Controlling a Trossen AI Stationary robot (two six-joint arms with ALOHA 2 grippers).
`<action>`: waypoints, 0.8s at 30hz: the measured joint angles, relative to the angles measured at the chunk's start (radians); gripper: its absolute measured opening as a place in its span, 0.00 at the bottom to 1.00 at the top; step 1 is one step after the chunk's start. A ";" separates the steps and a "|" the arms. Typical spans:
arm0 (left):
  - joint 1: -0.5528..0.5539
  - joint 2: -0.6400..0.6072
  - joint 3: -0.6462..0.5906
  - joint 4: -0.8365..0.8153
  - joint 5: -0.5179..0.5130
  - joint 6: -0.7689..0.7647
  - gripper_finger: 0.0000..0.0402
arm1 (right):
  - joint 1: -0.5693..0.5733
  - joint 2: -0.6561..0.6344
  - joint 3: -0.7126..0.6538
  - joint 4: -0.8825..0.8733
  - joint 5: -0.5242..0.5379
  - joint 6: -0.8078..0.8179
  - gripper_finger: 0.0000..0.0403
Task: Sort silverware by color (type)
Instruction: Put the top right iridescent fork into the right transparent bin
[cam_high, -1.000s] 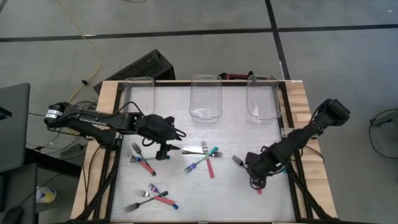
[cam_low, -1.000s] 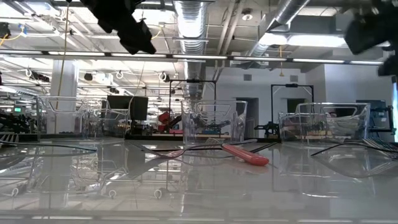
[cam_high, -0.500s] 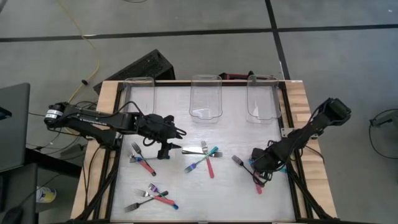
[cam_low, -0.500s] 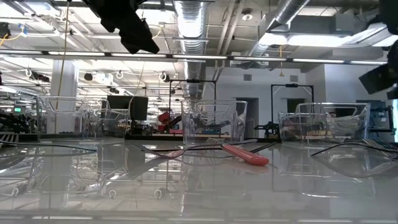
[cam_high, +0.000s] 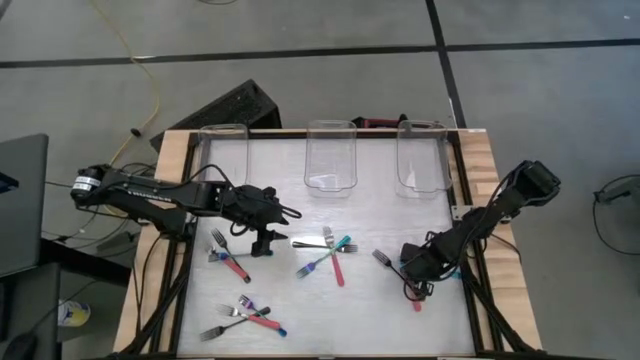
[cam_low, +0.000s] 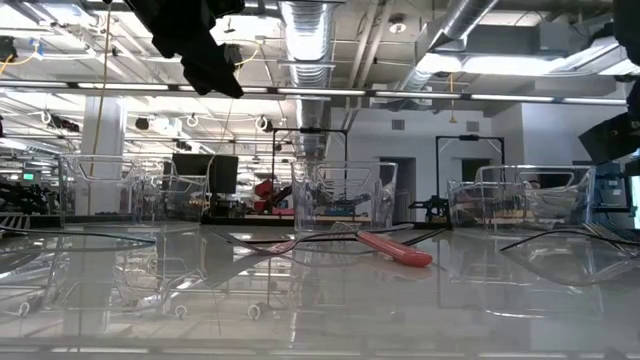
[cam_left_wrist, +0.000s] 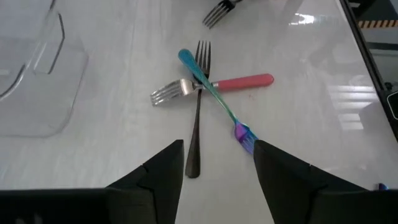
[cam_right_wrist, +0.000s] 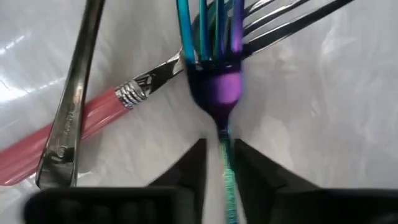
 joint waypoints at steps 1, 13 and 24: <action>0.000 0.000 0.000 -0.004 0.002 -0.005 0.45 | 0.001 -0.005 0.003 -0.004 0.008 -0.001 0.16; 0.000 0.000 0.000 -0.006 0.019 -0.033 0.45 | -0.066 -0.197 0.146 -0.218 0.085 0.067 0.07; 0.000 0.000 0.000 -0.004 0.093 -0.016 0.44 | -0.333 -0.277 0.557 -0.424 0.357 0.082 0.07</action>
